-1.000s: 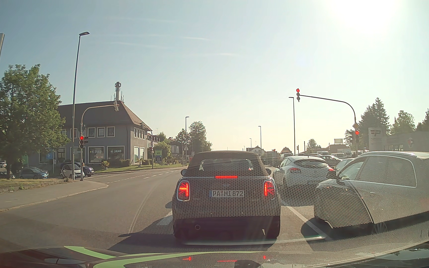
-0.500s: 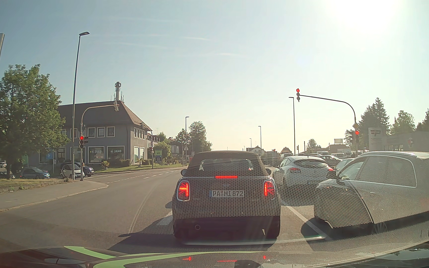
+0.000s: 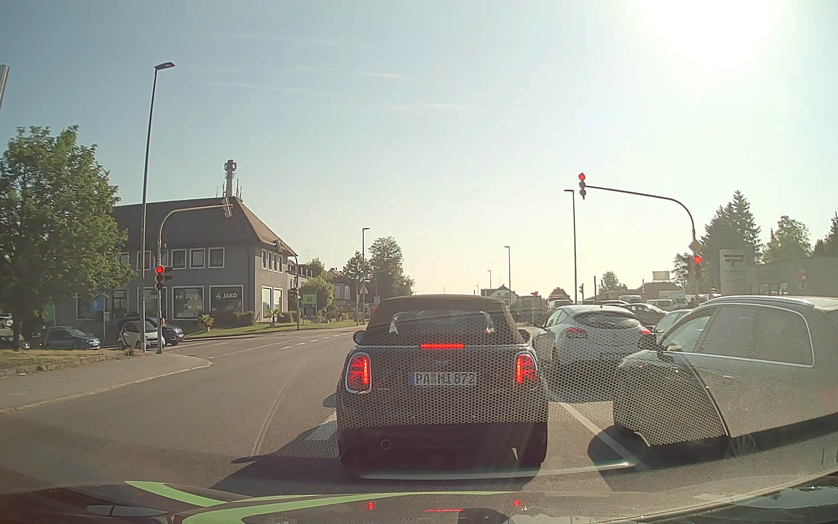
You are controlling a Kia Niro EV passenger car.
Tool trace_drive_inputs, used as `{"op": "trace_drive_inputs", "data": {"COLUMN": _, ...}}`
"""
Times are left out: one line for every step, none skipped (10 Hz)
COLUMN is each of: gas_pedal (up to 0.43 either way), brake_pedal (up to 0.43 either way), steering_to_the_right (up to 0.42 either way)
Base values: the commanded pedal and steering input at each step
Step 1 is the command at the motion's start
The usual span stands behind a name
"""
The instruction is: Follow the waypoints while adhering to traffic rules and regulations
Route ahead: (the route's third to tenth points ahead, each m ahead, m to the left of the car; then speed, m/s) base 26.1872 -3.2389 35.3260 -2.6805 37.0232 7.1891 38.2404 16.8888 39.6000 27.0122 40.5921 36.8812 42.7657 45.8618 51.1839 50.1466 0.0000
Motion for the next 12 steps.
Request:
{"op": "trace_drive_inputs", "data": {"gas_pedal": 0.0, "brake_pedal": 0.287, "steering_to_the_right": -0.005}}
{"op": "trace_drive_inputs", "data": {"gas_pedal": 0.0, "brake_pedal": 0.293, "steering_to_the_right": -0.005}}
{"op": "trace_drive_inputs", "data": {"gas_pedal": 0.0, "brake_pedal": 0.287, "steering_to_the_right": -0.006}}
{"op": "trace_drive_inputs", "data": {"gas_pedal": 0.0, "brake_pedal": 0.293, "steering_to_the_right": -0.005}}
{"op": "trace_drive_inputs", "data": {"gas_pedal": 0.0, "brake_pedal": 0.287, "steering_to_the_right": -0.006}}
{"op": "trace_drive_inputs", "data": {"gas_pedal": 0.0, "brake_pedal": 0.293, "steering_to_the_right": -0.005}}
{"op": "trace_drive_inputs", "data": {"gas_pedal": 0.0, "brake_pedal": 0.293, "steering_to_the_right": -0.005}}
{"op": "trace_drive_inputs", "data": {"gas_pedal": 0.0, "brake_pedal": 0.293, "steering_to_the_right": -0.005}}
{"op": "trace_drive_inputs", "data": {"gas_pedal": 0.0, "brake_pedal": 0.293, "steering_to_the_right": -0.005}}
{"op": "trace_drive_inputs", "data": {"gas_pedal": 0.0, "brake_pedal": 0.293, "steering_to_the_right": -0.005}}
{"op": "trace_drive_inputs", "data": {"gas_pedal": 0.0, "brake_pedal": 0.293, "steering_to_the_right": -0.006}}
{"op": "trace_drive_inputs", "data": {"gas_pedal": 0.0, "brake_pedal": 0.293, "steering_to_the_right": -0.005}}
